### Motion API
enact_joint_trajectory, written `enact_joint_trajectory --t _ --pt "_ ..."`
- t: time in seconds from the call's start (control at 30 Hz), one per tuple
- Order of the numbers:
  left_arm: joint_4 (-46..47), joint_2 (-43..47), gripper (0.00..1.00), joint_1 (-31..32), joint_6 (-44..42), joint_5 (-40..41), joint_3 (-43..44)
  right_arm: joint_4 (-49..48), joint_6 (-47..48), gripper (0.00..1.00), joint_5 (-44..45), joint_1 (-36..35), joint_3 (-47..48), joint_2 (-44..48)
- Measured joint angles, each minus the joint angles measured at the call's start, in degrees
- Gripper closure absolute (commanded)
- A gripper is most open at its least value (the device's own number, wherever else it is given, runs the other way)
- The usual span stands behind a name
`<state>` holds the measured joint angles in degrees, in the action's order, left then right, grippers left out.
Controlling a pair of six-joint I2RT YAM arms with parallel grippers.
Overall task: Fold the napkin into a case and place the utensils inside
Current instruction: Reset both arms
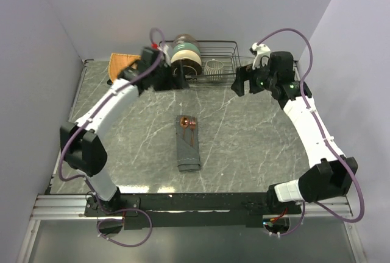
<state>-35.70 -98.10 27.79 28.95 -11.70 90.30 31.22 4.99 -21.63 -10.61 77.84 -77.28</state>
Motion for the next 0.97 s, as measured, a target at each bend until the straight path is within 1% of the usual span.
enact_joint_trajectory --t 0.1,0.13,0.2,0.27,0.33,0.4,0.47,0.57,0.67,0.7,0.73,0.8,0.97 --pt "1.0 0.9 0.01 -4.7 -3.5 0.9 6.3 -0.2 -0.6 0.00 0.3 2.1 2.6 -2.4" --pt "1.2 0.7 0.01 -7.3 -4.7 0.8 8.5 -0.2 -1.0 0.00 0.5 2.8 3.5 -3.3" --pt "-0.3 0.3 0.01 -11.4 -7.4 -0.5 13.6 -0.4 -1.8 0.00 0.7 5.2 4.7 -4.5" --pt "-1.3 -0.5 0.01 -16.9 -10.0 -2.8 18.5 -1.0 -2.7 0.00 1.0 7.8 5.2 -5.7" --pt "-1.3 0.1 0.01 -22.0 -12.0 -4.4 18.5 -1.3 -4.2 0.00 0.8 11.1 5.0 -6.7" --pt "-2.1 1.3 0.01 -26.7 -14.7 -3.9 15.8 -2.3 -5.4 0.00 0.7 14.1 3.7 -7.2" --pt "-4.1 2.1 0.01 -29.0 -16.7 -2.3 12.9 -2.8 -6.1 0.00 0.7 17.0 0.4 -7.2" --pt "-6.7 2.6 0.01 -29.2 -19.9 -0.5 7.2 -3.6 -6.2 0.00 1.2 19.5 -6.7 -6.4" --pt "-6.5 3.8 0.01 -29.0 -22.2 0.6 -2.6 -3.0 -5.2 0.00 1.3 19.5 -15.5 -3.2" --pt "-6.4 4.5 0.01 -29.1 -22.8 1.1 -6.7 -2.3 -4.9 0.00 1.3 19.4 -18.3 -1.3" --pt "-6.6 4.9 0.01 -29.2 -23.1 1.1 -9.0 -1.4 -4.4 0.00 1.4 19.3 -20.6 0.7" --pt "-6.1 6.2 0.01 -29.4 -24.0 1.4 -14.2 1.4 -3.7 0.00 1.5 19.0 -22.8 4.7" --pt "-3.4 12.5 0.00 -29.4 -25.3 1.5 -20.7 4.8 -1.0 0.00 1.5 18.4 -23.2 13.9"
